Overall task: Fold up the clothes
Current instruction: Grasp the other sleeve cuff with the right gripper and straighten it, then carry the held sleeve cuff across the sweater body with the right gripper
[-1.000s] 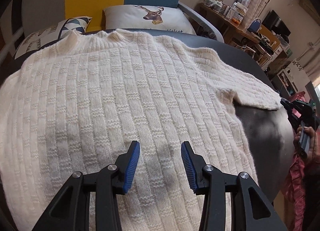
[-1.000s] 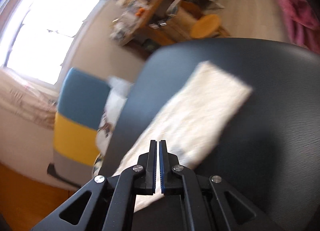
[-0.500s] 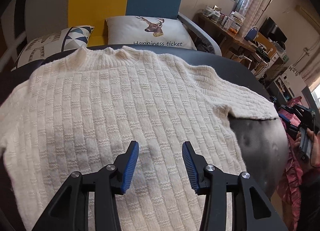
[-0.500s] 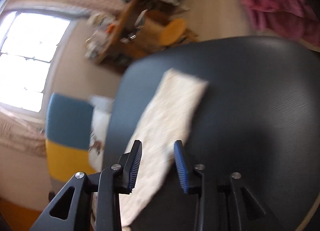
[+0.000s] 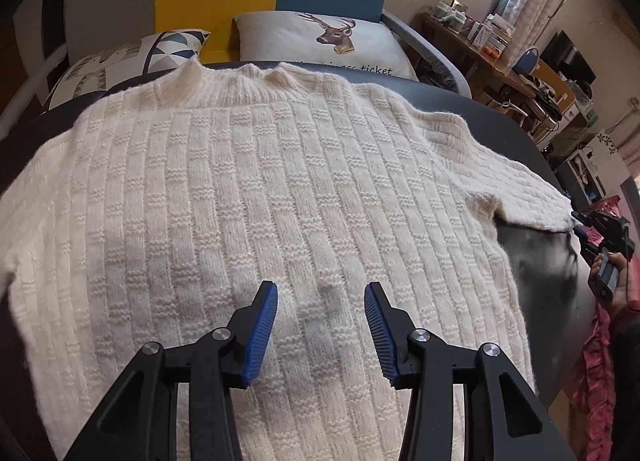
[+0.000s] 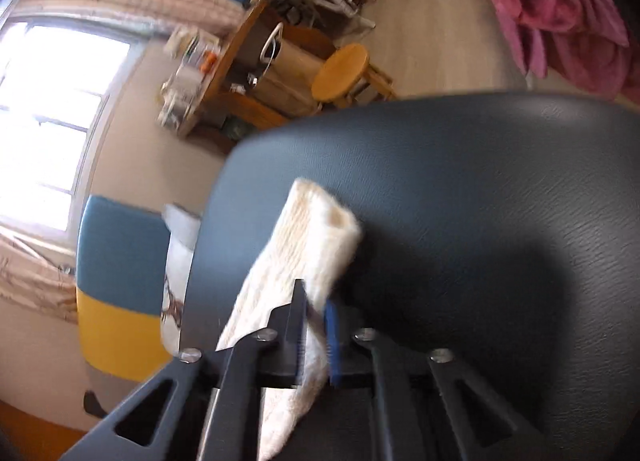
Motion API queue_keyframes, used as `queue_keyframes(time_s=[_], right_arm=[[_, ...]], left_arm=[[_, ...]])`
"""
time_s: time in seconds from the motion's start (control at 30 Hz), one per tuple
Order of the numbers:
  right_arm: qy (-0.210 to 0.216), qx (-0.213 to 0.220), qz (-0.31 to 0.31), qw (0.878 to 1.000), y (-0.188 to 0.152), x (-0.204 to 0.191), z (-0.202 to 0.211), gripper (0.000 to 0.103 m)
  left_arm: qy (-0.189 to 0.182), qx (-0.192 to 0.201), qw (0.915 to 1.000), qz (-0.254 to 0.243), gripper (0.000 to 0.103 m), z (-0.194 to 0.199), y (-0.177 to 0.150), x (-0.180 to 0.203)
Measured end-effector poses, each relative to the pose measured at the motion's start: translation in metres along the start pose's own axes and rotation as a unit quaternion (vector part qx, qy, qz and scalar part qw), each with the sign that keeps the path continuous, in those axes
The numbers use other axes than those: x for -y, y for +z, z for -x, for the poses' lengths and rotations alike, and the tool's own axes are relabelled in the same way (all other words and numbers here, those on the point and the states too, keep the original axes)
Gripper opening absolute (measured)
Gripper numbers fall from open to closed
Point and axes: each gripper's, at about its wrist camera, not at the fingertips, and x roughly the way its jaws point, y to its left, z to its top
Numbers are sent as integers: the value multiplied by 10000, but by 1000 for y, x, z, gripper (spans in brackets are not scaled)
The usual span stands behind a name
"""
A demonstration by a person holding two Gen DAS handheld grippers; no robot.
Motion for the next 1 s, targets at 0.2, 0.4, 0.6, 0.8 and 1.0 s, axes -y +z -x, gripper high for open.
queue_keyframes(time_s=[0.2, 0.4, 0.6, 0.8, 1.0], right_arm=[[603, -58, 965, 9935, -18, -47, 11, 6], [1175, -743, 2317, 9628, -86, -135, 7, 6], [1219, -1637, 3667, 9077, -210, -205, -22, 6], [1037, -2242, 4517, 8573, -322, -226, -52, 6], [559, -2277, 5417, 8072, -390, -217, -55, 6]], left_arm=[[-11, -9, 10000, -36, 46, 1, 2, 1], [-443, -50, 9989, 152, 46, 9, 14, 2], [-952, -106, 9944, 441, 46, 18, 31, 0], [-1228, -303, 9906, 520, 46, 17, 42, -11], [-1590, -612, 9791, 1112, 48, -3, 54, -35]])
